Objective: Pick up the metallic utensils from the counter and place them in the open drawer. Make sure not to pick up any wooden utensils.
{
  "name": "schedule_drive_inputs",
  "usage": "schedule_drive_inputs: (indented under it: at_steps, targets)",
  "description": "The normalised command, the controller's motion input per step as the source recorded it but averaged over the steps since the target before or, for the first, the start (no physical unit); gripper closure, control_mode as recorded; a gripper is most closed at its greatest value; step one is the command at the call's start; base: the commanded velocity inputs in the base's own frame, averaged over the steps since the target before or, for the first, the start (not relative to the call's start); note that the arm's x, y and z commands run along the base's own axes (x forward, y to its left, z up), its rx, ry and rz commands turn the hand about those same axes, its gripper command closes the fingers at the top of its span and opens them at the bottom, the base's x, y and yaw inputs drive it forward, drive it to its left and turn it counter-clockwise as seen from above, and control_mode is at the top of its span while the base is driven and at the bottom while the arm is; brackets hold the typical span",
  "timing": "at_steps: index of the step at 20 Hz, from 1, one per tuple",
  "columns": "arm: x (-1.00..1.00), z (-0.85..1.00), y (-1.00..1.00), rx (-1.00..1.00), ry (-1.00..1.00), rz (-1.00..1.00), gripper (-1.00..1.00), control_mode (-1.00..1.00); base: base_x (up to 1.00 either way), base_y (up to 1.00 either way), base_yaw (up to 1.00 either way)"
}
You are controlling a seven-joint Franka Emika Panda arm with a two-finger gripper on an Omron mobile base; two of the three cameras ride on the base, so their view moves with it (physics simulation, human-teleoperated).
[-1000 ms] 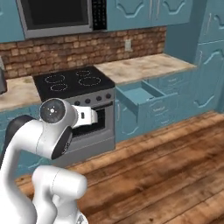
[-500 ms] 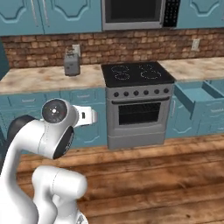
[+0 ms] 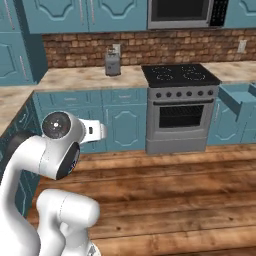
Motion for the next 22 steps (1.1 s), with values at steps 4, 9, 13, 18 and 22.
schedule_drive_inputs:
  at_steps: [4, 9, 13, 18, 22]
  targets:
    - [0.0, 0.0, 0.0, 0.0, 0.0, 0.0, -1.0, 1.0, -1.0, 0.0, 0.02]
    - [0.0, 0.0, 0.0, 0.0, 0.0, 0.0, -1.0, 1.0, -1.0, 0.0, 0.02]
    - [0.0, 0.0, 0.0, 0.0, 0.0, 0.0, -1.0, 1.0, -1.0, 0.0, 0.02]
    - [0.0, 0.0, 0.0, 0.0, 0.0, 0.0, -1.0, 1.0, -1.0, 0.07, 0.02]
    - [0.0, 0.0, 0.0, 0.0, 0.0, 0.0, -1.0, 1.0, -1.0, 0.59, 0.0]
